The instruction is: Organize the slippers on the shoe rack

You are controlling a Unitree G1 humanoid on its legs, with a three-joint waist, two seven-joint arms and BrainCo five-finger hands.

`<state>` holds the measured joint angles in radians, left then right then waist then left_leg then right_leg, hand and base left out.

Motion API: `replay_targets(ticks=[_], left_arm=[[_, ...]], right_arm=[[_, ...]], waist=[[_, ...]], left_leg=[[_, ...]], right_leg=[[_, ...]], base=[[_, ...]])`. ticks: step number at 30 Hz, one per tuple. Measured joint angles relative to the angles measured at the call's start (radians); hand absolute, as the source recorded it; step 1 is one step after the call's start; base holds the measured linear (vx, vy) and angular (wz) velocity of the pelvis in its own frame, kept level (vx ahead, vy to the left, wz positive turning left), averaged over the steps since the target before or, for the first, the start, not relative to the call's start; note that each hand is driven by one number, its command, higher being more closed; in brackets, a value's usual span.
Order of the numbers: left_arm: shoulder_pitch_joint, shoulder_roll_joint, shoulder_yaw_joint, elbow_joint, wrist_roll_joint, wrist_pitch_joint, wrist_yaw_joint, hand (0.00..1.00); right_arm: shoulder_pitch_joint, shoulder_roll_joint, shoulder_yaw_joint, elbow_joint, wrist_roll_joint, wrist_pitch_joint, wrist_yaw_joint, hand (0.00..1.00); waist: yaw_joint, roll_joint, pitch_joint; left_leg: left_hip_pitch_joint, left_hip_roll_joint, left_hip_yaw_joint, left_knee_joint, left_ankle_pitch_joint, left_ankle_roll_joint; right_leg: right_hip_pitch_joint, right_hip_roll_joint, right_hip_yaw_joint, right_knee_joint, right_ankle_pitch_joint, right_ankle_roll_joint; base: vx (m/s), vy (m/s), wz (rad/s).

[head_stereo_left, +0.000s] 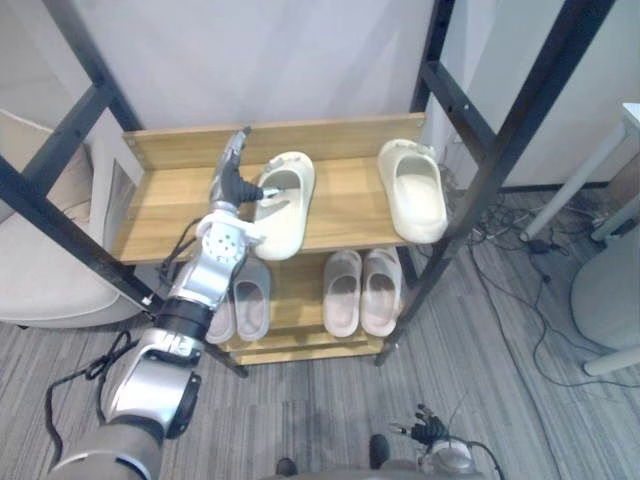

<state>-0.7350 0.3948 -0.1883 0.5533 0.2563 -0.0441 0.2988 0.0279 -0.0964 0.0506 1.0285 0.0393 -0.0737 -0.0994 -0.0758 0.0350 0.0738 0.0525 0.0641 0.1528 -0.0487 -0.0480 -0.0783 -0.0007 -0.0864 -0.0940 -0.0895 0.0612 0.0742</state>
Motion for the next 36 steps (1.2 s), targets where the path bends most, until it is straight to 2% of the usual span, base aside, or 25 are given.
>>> replay_targets(ticks=[7, 8, 21, 36], left_arm=[[-0.062, 0.029, -0.03, 0.075, 0.055, 0.01, -0.019, 0.0], [-0.071, 0.031, -0.034, 0.09, 0.058, 0.011, -0.019, 1.0], [-0.18, 0.101, -0.095, 0.217, 0.097, 0.013, -0.048, 1.0], [-0.182, 0.081, -0.105, 0.212, 0.095, 0.013, -0.047, 1.0]], right_arm=[[0.0, -0.002, 0.0, -0.006, 0.0, -0.007, 0.001, 0.0], [0.0, -0.003, 0.0, -0.01, 0.0, -0.007, 0.001, 0.0], [-0.007, -0.011, -0.009, -0.029, 0.002, -0.008, 0.002, 0.0], [-0.01, -0.015, -0.011, -0.032, 0.004, -0.008, 0.002, 0.0]], waist=[[-0.005, 0.005, 0.004], [-0.006, 0.007, 0.006], [-0.026, 0.031, 0.022], [-0.037, 0.042, 0.029]], left_leg=[[-0.014, -0.005, -0.002, 0.004, 0.001, 0.001], [-0.016, -0.005, -0.002, 0.004, 0.001, 0.002], [-0.02, -0.005, 0.029, -0.001, 0.001, 0.003], [-0.02, -0.006, 0.031, -0.001, -0.001, 0.004]], right_leg=[[-0.012, -0.005, 0.001, -0.001, 0.005, 0.0], [-0.015, -0.005, 0.002, -0.001, 0.006, 0.0], [-0.041, -0.002, 0.041, 0.0, 0.012, -0.001], [-0.047, -0.002, 0.05, -0.002, 0.018, -0.001]], base=[[-0.02, -0.005, 0.0], [-0.04, -0.011, -0.04], [-0.01, -0.01, -0.08], [-0.02, -0.008, -0.02]])
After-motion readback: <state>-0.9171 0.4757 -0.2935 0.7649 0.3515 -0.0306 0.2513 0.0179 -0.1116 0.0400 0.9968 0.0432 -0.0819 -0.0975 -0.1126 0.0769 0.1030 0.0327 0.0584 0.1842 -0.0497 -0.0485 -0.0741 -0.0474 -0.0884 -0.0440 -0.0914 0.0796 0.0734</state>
